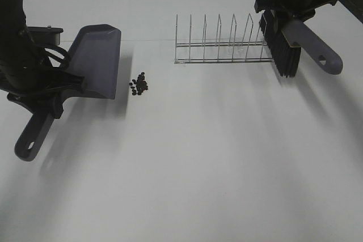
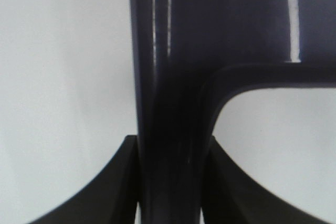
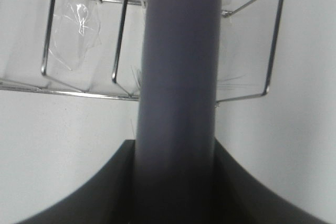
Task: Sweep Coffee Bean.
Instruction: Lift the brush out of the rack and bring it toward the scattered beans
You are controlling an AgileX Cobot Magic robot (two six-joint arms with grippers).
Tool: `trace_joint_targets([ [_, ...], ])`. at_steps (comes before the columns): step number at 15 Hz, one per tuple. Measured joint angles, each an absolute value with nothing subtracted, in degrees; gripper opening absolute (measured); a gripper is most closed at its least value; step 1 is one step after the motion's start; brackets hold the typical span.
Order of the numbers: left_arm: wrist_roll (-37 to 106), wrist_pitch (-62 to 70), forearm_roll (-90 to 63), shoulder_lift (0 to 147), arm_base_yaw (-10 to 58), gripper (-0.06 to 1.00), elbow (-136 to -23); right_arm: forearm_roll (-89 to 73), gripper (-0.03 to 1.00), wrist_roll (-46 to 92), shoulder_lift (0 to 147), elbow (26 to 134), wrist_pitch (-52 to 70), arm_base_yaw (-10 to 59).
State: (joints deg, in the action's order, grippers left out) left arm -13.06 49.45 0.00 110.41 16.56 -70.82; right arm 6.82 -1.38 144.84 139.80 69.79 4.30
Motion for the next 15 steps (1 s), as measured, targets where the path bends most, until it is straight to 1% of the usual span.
trace_joint_targets([
  [3,-13.1,49.4,0.0,110.4,16.6,0.27,-70.8,6.0,0.35,-2.4,141.7,140.6,69.9,4.3],
  [6,-13.1,50.9,0.0,110.4,16.6,0.27,-70.8,0.0,0.35,-2.8,136.7,140.5,70.1,4.3],
  [8,-13.1,51.6,0.0,110.4,16.6,0.27,-70.8,-2.8,0.35,-2.8,133.2,138.5,70.0,4.4],
  [9,-13.1,51.7,0.0,110.4,16.6,0.27,-70.8,-4.2,0.35,-2.8,130.4,135.4,70.0,4.6],
  [10,-13.1,52.5,0.0,110.4,16.6,0.27,-70.8,-4.2,0.35,-2.8,126.3,129.7,70.0,5.9],
  [11,-13.1,52.8,0.0,110.4,16.6,0.27,-70.8,-3.9,0.35,-2.8,124.9,127.6,70.0,6.8],
  [12,-13.1,52.8,1.0,110.5,16.6,0.27,-70.8,-2.6,0.35,-2.8,122.8,123.9,70.0,9.2],
  [14,-13.2,53.2,3.0,111.7,16.6,0.27,-70.8,3.6,0.35,-4.5,120.8,117.7,70.1,15.2],
  [15,-14.1,53.9,4.3,113.2,16.6,0.27,-70.8,10.2,0.35,-8.0,120.8,113.7,70.4,19.6],
])
